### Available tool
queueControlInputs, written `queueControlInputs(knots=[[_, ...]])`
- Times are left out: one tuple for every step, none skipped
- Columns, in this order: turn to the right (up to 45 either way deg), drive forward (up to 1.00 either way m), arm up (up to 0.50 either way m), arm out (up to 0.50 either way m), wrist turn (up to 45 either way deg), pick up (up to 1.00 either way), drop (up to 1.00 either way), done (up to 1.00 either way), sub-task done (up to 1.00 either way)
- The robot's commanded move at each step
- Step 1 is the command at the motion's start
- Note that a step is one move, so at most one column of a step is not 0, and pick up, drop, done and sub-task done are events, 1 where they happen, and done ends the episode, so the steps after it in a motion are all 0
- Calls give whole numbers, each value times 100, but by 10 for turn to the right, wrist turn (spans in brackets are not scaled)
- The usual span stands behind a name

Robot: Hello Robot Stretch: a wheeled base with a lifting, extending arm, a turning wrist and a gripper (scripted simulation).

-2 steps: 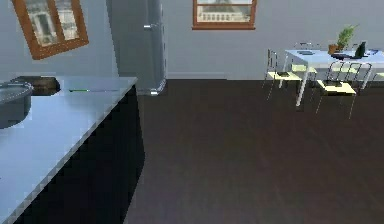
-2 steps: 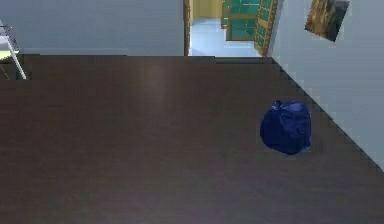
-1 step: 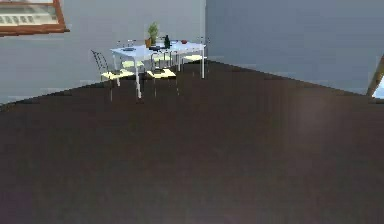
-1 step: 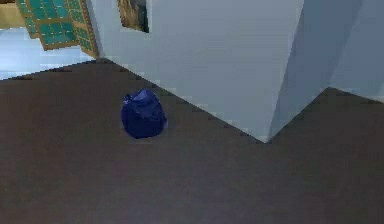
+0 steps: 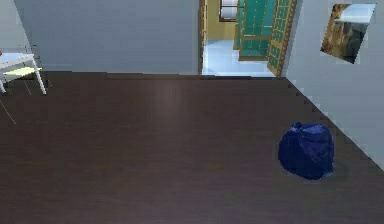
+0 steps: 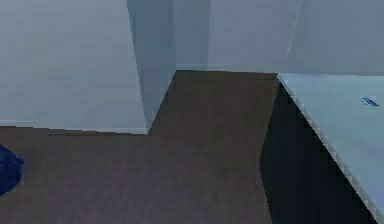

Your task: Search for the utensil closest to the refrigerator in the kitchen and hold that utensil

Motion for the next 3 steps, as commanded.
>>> queueControlInputs(knots=[[0,10,0,0,0,0,0,0,0],[-450,0,0,0,0,0,0,0,0],[-390,0,0,0,0,0,0,0,0]])
